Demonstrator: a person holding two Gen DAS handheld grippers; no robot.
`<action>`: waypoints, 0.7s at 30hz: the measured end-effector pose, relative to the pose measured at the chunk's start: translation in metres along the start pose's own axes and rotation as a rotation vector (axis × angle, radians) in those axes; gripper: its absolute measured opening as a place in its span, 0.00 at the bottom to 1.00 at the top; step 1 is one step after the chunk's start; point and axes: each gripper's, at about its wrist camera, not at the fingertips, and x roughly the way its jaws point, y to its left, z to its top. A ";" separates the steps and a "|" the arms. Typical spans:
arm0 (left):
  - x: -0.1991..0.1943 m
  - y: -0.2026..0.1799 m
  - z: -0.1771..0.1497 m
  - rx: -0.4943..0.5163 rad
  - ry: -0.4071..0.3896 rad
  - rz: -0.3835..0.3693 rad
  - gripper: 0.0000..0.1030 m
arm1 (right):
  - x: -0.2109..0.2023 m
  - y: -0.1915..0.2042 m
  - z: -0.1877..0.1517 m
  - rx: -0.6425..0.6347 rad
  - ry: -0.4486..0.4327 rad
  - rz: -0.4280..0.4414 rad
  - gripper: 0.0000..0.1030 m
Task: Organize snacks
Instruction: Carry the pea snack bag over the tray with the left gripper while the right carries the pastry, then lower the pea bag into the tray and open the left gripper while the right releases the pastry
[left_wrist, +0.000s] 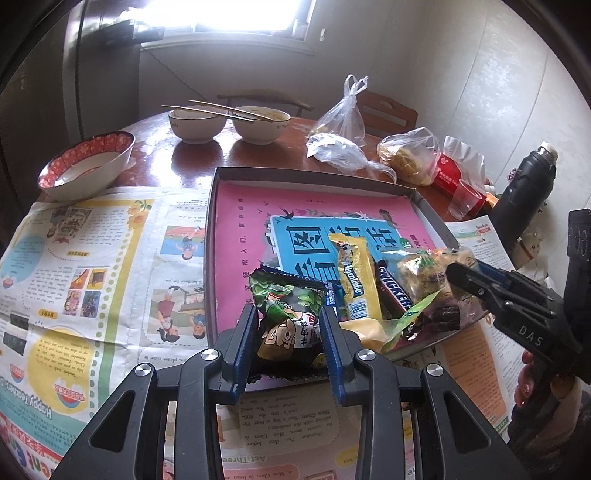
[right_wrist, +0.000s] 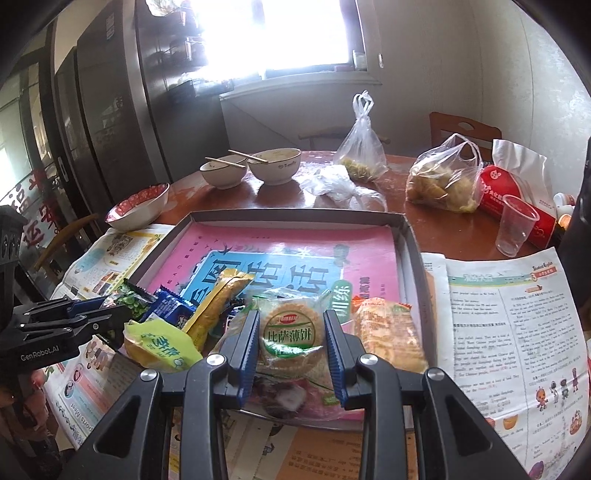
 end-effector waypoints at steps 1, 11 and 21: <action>0.000 0.000 0.000 -0.001 -0.001 -0.001 0.34 | 0.001 0.003 0.000 -0.005 0.002 0.006 0.33; 0.000 0.000 -0.001 -0.003 -0.002 -0.004 0.34 | 0.000 0.026 0.000 -0.055 -0.004 0.045 0.33; 0.001 0.001 0.000 -0.007 -0.003 -0.005 0.34 | 0.011 0.040 0.003 -0.089 -0.003 0.046 0.33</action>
